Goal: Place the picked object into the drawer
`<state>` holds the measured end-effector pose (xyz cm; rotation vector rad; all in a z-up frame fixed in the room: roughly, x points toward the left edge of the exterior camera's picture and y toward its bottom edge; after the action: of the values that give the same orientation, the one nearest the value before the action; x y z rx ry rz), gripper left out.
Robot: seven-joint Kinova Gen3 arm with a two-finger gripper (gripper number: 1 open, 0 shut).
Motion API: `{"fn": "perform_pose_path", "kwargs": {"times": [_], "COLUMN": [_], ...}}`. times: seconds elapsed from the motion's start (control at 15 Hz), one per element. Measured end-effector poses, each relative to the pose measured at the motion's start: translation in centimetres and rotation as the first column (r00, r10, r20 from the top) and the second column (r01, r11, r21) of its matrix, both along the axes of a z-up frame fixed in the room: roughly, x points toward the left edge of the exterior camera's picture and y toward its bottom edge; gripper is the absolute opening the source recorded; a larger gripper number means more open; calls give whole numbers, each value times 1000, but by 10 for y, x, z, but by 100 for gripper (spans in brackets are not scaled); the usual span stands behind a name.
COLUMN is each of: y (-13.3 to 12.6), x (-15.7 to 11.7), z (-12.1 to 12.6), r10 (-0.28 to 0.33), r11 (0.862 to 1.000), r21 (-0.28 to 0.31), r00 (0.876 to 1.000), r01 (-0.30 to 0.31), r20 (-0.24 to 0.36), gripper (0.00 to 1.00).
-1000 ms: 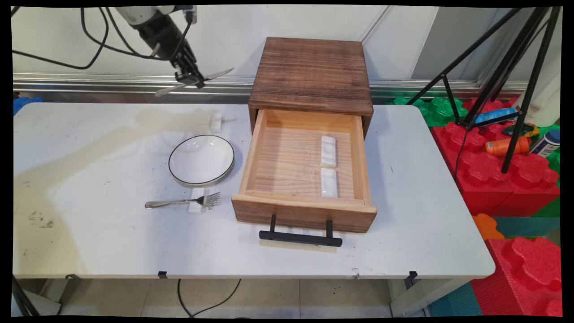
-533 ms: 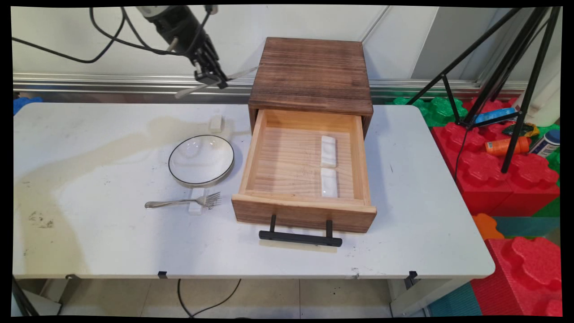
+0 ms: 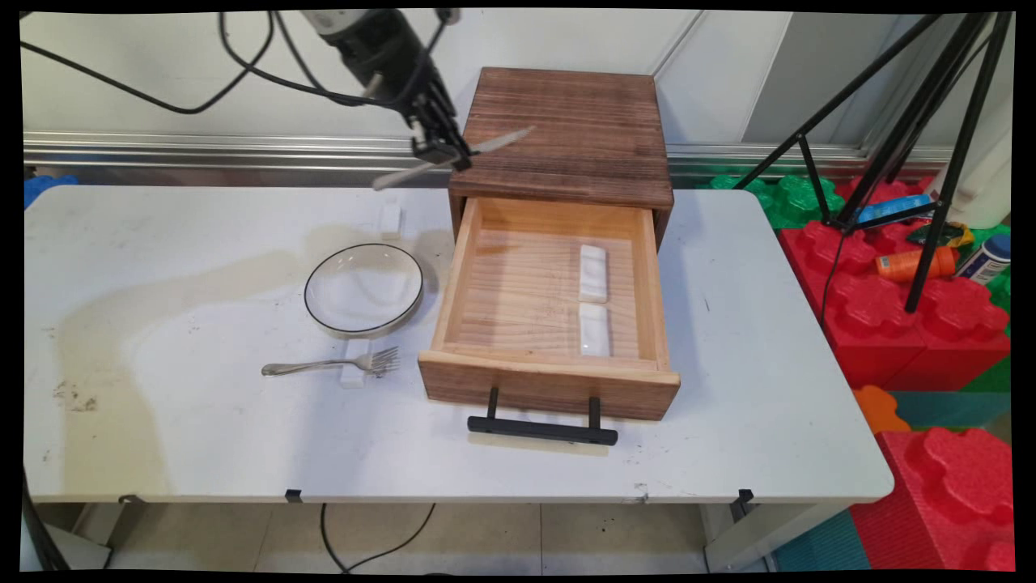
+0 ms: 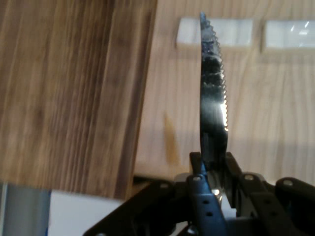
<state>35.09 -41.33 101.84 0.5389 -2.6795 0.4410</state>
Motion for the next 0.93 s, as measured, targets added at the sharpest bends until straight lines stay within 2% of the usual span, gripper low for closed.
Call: {"fn": "perform_pose_path", "kwargs": {"times": [0.4,0.93], "y": [-10,-45], "x": [-48,-89], "z": [-8,-47], "r10": [-48,-104], "r11": [999,995], "r21": [-5,-3], "r00": [997,988], "r01": [48,104], "r20": [-60,-110], "gripper": [0,0]}}
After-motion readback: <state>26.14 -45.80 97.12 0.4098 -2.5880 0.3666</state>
